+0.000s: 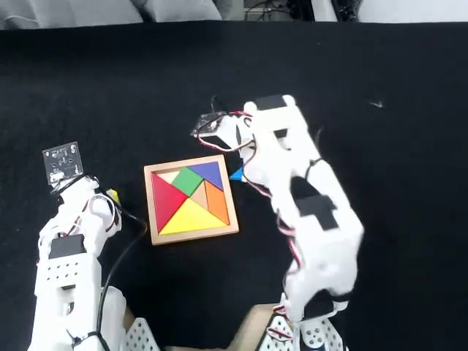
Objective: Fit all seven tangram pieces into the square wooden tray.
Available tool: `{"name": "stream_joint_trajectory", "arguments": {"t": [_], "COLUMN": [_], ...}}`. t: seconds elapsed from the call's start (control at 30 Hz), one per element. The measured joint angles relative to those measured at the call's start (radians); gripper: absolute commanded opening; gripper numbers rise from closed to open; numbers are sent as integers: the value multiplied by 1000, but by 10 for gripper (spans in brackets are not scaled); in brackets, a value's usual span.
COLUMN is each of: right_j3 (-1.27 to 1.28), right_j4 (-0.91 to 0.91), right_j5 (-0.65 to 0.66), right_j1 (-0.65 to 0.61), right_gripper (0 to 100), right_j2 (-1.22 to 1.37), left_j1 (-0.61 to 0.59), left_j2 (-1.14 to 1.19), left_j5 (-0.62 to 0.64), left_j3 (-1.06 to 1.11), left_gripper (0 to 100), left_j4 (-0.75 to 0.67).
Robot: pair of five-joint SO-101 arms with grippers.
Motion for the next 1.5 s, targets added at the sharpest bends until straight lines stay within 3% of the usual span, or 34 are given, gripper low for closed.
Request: {"name": "stream_joint_trajectory", "arguments": {"t": [0.1,0.2,0.3,0.4,0.93,1.5], "right_j3": [126,279,310,311,77,-5], "right_j4": [-80,-195,-173,-126,-114,-143], "right_j5": [94,144,186,278,483,517], "right_j1": [0,-12,-40,-38,-38,-3], "right_gripper": [29,162,310,375,319,318], "right_j2": [-161,-290,-327,-325,-20,132], "left_j1": [0,0,0,0,0,0], "left_j2": [0,0,0,0,0,0], "left_j5": [0,0,0,0,0,0], "left_j3": [0,0,0,0,6,6], "left_gripper": [120,120,120,120,120,120], "left_j4": [0,0,0,0,0,0]}}
